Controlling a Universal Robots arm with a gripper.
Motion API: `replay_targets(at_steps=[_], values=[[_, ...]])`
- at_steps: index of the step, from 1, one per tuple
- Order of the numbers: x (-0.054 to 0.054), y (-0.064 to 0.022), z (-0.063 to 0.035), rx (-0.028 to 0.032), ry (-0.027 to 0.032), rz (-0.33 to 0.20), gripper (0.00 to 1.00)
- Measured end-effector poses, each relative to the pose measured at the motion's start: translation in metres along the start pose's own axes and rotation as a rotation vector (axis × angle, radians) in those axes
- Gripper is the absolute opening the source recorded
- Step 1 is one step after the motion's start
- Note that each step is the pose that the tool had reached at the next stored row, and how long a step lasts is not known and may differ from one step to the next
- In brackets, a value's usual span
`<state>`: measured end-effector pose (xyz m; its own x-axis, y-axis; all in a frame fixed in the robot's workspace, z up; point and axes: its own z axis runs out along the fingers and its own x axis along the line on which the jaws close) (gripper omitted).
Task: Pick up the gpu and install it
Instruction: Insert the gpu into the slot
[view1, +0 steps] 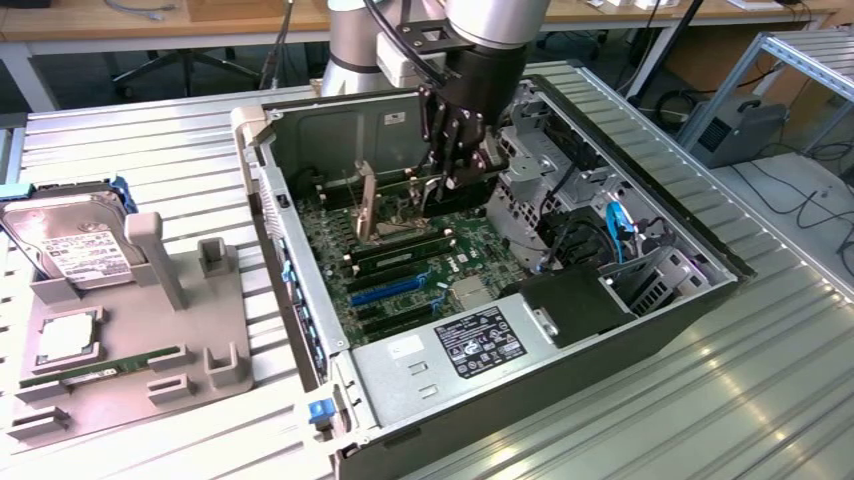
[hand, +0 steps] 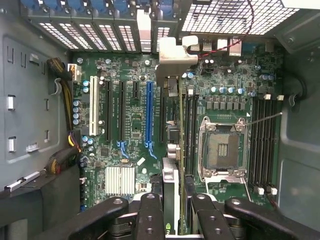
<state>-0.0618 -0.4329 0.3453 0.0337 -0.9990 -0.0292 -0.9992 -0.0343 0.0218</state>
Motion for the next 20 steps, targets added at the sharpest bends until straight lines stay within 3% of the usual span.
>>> replay_targets(at_steps=[20], values=[[0.0083,0.0003,0.0001,0.0,0.0,0.0,0.27]])
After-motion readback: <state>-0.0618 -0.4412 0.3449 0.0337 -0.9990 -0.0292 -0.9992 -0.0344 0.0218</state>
